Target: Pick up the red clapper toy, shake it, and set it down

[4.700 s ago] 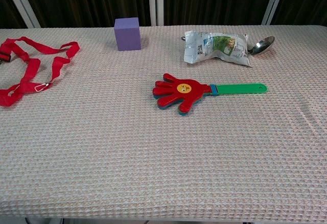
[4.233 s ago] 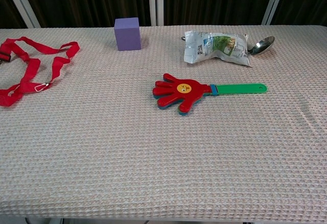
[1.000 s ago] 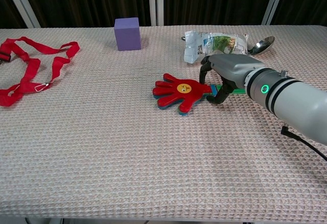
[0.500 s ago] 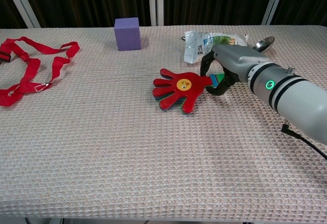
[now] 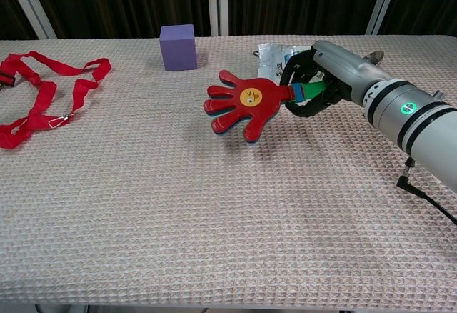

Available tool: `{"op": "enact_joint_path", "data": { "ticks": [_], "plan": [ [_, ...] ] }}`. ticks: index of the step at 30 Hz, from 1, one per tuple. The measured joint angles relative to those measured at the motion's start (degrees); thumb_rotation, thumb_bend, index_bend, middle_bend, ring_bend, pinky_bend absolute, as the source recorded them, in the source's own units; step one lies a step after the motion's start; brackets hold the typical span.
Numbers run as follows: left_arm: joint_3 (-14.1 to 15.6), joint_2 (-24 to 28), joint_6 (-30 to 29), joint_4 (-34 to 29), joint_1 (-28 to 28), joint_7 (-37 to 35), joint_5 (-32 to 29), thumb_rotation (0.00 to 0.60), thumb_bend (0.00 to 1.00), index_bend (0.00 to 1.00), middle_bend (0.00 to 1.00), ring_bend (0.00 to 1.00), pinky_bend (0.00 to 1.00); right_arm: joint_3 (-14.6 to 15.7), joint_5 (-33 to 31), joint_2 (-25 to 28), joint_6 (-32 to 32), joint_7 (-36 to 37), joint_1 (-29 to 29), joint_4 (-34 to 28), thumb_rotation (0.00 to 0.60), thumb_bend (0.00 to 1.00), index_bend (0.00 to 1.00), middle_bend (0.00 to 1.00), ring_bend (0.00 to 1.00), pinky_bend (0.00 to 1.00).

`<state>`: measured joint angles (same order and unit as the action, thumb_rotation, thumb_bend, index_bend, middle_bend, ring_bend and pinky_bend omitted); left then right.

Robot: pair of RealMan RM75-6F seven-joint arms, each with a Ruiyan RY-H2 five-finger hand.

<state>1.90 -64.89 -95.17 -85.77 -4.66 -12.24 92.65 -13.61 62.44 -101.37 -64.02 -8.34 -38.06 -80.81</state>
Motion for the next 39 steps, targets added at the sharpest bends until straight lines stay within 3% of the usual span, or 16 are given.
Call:
{"op": "enact_joint_path", "data": {
  "ticks": [9,14,21,29,34,39],
  "plan": [
    [0.0,0.0,0.3,-0.5,0.2,0.5,0.1,0.600,0.14,0.04,0.07,0.00,0.00,-1.5,4.3,1.7,-2.0,8.4,2.4,-3.0,0.600,0.35,0.94,0.60,0.63,0.95],
    [0.0,0.0,0.2,-0.8,0.3,0.9,0.1,0.600,0.14,0.04,0.07,0.00,0.00,-2.4,3.7,2.5,-1.6,11.3,3.2,-4.2,0.600,0.36,0.94,0.61,0.72,0.99],
    [-0.1,0.3,0.0,-1.1,0.2,1.1,0.1,0.600,0.14,0.04,0.07,0.00,0.00,-4.9,1.9,4.6,1.5,20.7,4.3,-8.3,0.600,0.35,0.94,0.64,0.73,0.99],
    [0.0,0.4,0.0,-1.1,0.2,0.9,0.4,0.600,0.14,0.04,0.07,0.00,0.00,-10.0,3.5,11.1,8.4,46.9,6.6,-15.7,0.600,0.35,0.93,0.67,0.74,0.99],
    [0.0,0.4,0.0,-1.1,0.4,0.9,0.5,0.600,0.14,0.04,0.07,0.00,0.00,-12.6,9.8,16.9,12.1,66.4,8.4,-19.5,0.600,0.34,0.92,0.68,0.74,0.99],
    [-0.1,0.3,0.2,-1.1,0.6,1.0,0.5,0.600,0.14,0.04,0.07,0.00,0.00,-12.8,16.8,19.7,12.2,75.3,8.9,-20.0,0.600,0.33,0.93,0.67,0.74,0.99]
  ]
}}
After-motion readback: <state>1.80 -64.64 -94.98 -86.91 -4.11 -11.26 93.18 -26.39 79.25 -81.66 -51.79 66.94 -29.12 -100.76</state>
